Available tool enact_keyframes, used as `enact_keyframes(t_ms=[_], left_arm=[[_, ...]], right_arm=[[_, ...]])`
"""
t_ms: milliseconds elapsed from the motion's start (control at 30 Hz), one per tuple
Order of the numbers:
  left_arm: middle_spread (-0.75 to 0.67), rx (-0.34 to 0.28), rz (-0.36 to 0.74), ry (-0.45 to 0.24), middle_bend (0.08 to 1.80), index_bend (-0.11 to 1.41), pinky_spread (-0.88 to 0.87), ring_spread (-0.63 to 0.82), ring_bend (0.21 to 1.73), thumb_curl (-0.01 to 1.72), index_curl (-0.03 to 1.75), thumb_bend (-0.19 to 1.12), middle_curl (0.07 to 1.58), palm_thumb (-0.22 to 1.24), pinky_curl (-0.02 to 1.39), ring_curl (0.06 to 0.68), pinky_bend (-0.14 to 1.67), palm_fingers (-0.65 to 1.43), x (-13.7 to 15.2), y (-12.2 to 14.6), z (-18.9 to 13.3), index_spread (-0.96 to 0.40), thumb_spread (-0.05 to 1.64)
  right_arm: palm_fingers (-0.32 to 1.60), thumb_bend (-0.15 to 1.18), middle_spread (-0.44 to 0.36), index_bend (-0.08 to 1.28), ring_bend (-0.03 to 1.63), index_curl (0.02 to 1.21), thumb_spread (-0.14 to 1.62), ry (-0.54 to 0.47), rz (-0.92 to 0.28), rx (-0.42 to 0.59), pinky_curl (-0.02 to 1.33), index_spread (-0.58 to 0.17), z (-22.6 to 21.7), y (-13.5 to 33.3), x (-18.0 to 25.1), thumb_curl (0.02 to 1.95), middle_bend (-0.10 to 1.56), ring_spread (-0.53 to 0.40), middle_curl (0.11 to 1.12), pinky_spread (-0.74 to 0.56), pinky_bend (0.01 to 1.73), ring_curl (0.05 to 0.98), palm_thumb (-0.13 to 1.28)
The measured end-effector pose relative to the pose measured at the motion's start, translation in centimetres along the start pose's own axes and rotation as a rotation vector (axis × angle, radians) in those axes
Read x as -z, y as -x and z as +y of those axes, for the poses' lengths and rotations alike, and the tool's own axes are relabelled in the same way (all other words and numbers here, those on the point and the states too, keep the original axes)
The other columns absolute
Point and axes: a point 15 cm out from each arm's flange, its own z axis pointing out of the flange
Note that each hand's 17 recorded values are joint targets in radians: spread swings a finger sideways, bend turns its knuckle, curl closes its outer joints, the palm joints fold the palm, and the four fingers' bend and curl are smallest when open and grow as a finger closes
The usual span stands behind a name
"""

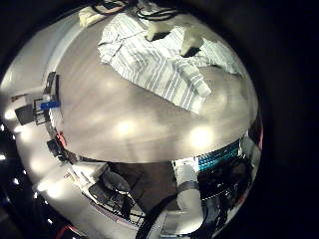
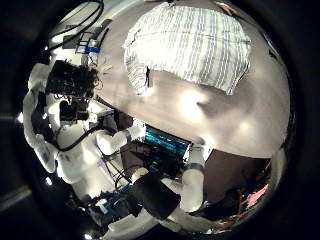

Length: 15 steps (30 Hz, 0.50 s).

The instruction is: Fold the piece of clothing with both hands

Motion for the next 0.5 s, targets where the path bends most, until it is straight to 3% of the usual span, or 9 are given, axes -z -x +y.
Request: enact_keyframes(t_ms=[300,500], left_arm=[[0.43,0.022,0.009,-0.002,0.19,0.15,0.5,0.54,0.59,0.26,0.27,-0.04,0.3,-0.03,0.34,0.234,0.4,-0.02,0.7,-0.3,-0.6,0.03,0.94],[0.43,0.023,0.002,0.011,0.19,0.16,0.5,0.54,0.59,0.27,0.27,-0.03,0.3,0.0,0.34,0.229,0.4,-0.02,-0.5,0.1,-2.5,0.03,0.98]], right_arm=[[0.04,-0.02,0.012,0.17,0.54,0.29,1.23,0.039,-0.023,-0.041,0.12,-0.371,0.2,-3.1,-1.4,0.28,0.22,0.154,0.34,0.35,0.7,0.178,0.27],[0.07,-0.02,0.012,0.15,0.53,0.28,1.23,0.036,-0.032,-0.082,0.14,-0.37,0.9,-5.0,-1.5,0.28,0.23,0.156,0.35,0.34,0.67,0.189,0.28]])
